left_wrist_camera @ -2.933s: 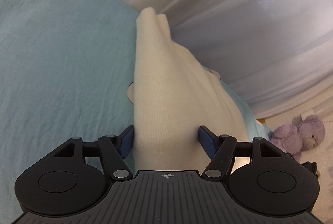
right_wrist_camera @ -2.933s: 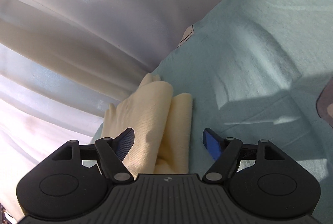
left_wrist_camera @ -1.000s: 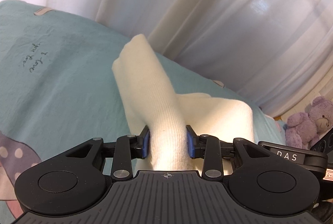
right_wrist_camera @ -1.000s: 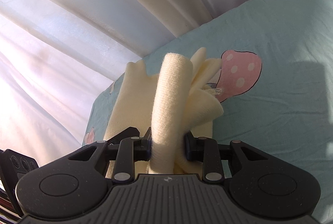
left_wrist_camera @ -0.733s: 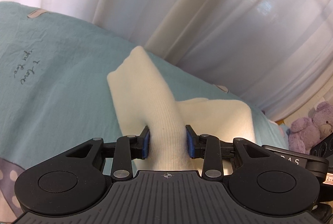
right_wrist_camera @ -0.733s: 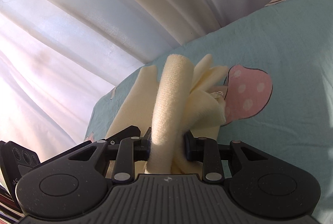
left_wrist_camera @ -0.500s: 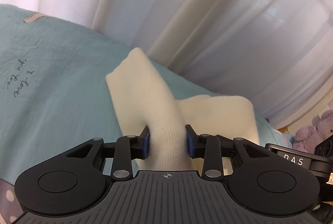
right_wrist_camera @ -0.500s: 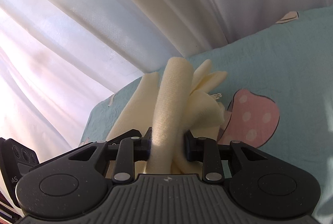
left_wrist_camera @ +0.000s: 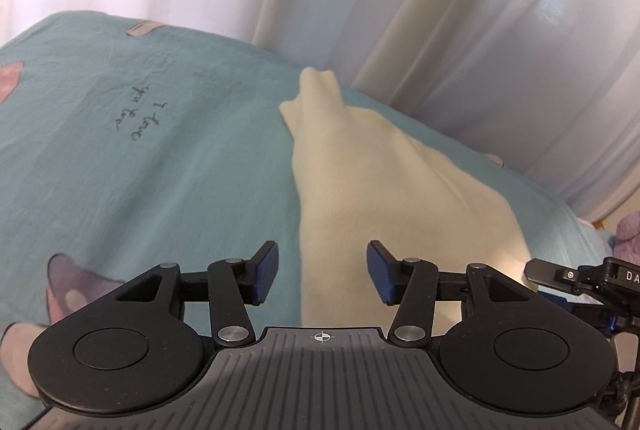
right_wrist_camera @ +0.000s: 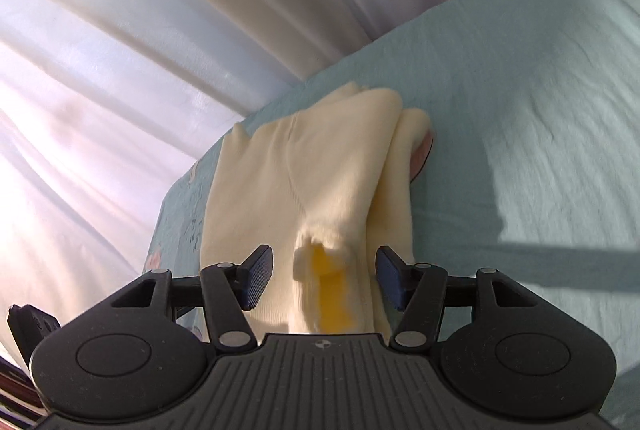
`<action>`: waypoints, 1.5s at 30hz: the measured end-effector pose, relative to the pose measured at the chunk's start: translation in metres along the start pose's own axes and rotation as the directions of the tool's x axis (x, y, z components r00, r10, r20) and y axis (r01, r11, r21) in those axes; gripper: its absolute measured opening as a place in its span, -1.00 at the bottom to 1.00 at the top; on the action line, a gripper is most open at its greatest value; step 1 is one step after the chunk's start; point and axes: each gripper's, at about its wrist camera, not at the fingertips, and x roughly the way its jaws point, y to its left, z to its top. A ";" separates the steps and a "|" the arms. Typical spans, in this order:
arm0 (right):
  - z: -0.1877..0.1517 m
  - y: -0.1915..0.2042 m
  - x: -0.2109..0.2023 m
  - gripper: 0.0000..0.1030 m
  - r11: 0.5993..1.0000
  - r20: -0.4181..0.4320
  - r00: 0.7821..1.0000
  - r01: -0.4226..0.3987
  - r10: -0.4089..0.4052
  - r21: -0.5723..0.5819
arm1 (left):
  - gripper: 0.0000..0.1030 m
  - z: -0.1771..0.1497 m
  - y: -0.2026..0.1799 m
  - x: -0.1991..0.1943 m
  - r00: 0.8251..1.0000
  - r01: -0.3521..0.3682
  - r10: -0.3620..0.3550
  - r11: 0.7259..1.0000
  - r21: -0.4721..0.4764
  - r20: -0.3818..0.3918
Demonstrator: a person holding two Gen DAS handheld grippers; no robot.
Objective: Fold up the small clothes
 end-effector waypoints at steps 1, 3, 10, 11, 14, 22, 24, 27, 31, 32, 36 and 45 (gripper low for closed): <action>-0.005 0.002 0.002 0.11 1.000 -0.017 1.000 -0.014 0.014 -0.011 | 0.11 -0.007 0.001 -0.002 1.000 -0.018 0.019 1.000 0.014 -0.011; -0.012 0.007 0.010 0.13 0.999 -0.033 0.999 -0.010 0.009 -0.036 | 0.11 -0.016 0.001 -0.003 0.999 -0.014 0.015 1.000 0.025 -0.046; -0.009 0.003 0.013 -0.71 0.991 -0.029 0.992 -0.122 0.124 0.057 | 0.06 -0.031 -0.009 -0.002 0.994 0.049 -0.048 0.999 0.007 -0.097; -0.008 -0.003 0.009 -0.71 0.987 -0.017 0.990 -0.135 0.137 0.087 | 0.06 -0.032 -0.009 -0.002 0.995 0.037 -0.035 0.999 0.013 -0.094; -0.010 -0.005 0.011 -0.60 0.993 -0.014 0.993 0.115 -0.116 -0.021 | 0.13 -0.037 -0.005 0.001 0.994 0.000 0.002 1.000 0.012 -0.114; -0.017 0.019 -0.017 -0.30 0.960 0.102 0.970 0.235 -0.222 -0.150 | 0.16 -0.031 -0.001 -0.019 0.996 -0.064 0.065 0.998 0.011 -0.068; -0.019 0.027 -0.021 -0.15 0.958 0.102 0.973 0.223 -0.207 -0.181 | 0.25 -0.030 -0.004 -0.020 0.994 -0.087 0.089 0.996 0.036 -0.064; -0.026 0.038 -0.016 -0.06 0.948 0.086 0.975 0.218 -0.203 -0.232 | 0.38 -0.032 -0.006 -0.021 0.994 -0.079 0.082 0.996 0.038 -0.069; -0.030 0.054 -0.004 -0.06 0.930 0.087 0.972 0.235 -0.219 -0.283 | 0.39 -0.033 -0.014 -0.020 0.993 -0.089 0.093 0.994 0.059 -0.074; -0.032 0.057 -0.002 -0.06 0.924 0.096 0.971 0.237 -0.218 -0.301 | 0.43 -0.033 -0.016 -0.020 0.993 -0.093 0.098 0.993 0.069 -0.071; -0.035 0.070 0.011 -0.20 0.895 0.107 0.968 0.250 -0.226 -0.369 | 0.47 -0.035 -0.021 -0.018 0.989 -0.117 0.124 0.988 0.096 -0.074; -0.037 0.073 0.036 -0.53 0.826 0.079 0.945 0.317 -0.318 -0.466 | 0.48 -0.029 -0.012 -0.019 0.984 -0.162 0.167 0.984 0.078 -0.056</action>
